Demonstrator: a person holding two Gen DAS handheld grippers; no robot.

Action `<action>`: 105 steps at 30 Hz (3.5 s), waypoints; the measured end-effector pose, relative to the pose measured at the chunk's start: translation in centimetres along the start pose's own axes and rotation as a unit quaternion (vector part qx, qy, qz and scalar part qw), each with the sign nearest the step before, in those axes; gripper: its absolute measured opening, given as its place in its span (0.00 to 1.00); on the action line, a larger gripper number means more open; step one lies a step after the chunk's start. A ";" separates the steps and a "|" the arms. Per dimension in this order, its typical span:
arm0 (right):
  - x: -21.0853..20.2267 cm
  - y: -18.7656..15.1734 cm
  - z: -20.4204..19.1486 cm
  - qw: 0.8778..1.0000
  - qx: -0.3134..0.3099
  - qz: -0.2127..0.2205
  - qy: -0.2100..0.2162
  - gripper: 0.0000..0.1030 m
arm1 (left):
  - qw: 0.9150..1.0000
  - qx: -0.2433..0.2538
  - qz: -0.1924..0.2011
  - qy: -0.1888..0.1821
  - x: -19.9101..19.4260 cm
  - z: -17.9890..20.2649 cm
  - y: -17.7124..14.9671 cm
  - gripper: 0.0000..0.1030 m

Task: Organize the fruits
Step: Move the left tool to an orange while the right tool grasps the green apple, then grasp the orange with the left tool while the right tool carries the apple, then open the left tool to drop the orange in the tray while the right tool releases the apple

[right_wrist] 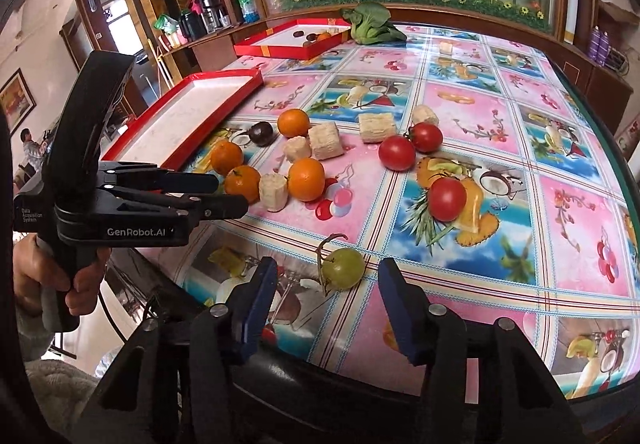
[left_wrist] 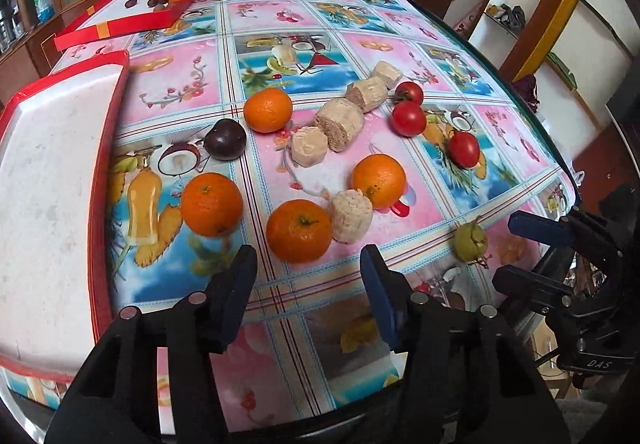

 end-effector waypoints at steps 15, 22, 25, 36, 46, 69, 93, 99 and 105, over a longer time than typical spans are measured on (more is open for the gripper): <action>2.3 0.2 0.0 1.000 -0.006 -0.021 0.001 0.41 | 1.000 0.011 -0.023 -0.017 1.5 -0.6 1.0 0.32; 2.4 0.5 0.1 1.000 -0.015 -0.016 -0.005 0.26 | 0.999 0.032 -0.023 -0.013 2.1 0.1 1.7 0.32; 2.4 0.4 0.1 1.000 -0.014 -0.017 -0.005 0.26 | 0.999 0.029 -0.024 -0.015 2.3 0.1 2.1 0.32; 2.5 -0.6 1.6 1.000 0.019 -0.022 -0.008 0.28 | 0.999 0.031 -0.023 -0.002 2.8 0.0 2.9 0.39; 2.2 -0.4 1.1 1.000 0.006 -0.015 -0.006 0.25 | 0.999 0.047 -0.010 0.012 2.7 0.7 3.0 0.32; 4.0 7.4 -9.4 0.990 -0.080 0.006 0.114 0.25 | 0.998 -0.048 -0.009 0.048 -5.4 -9.8 0.3 0.32; 16.2 6.8 -21.8 0.959 -0.181 -0.100 0.191 0.25 | 0.980 -0.120 -0.051 0.152 -4.2 -20.6 -3.8 0.32; 16.7 6.3 -22.2 0.959 -0.198 -0.100 0.178 0.26 | 0.979 -0.123 -0.048 0.156 -4.3 -20.7 -3.8 0.32; 16.7 6.8 -21.8 0.961 -0.182 -0.098 0.183 0.26 | 0.980 -0.128 -0.052 0.143 -4.3 -20.6 -3.8 0.44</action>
Point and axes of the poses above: each gripper's, at about its wrist camera, not at the fingertips, and x roughly the way its jaws point, z to its right, y to its top, the point moved 6 cm from there along x, roughly the way its jaws point, and after that the axes turned 4 degrees about y, right-handed, at the moved point
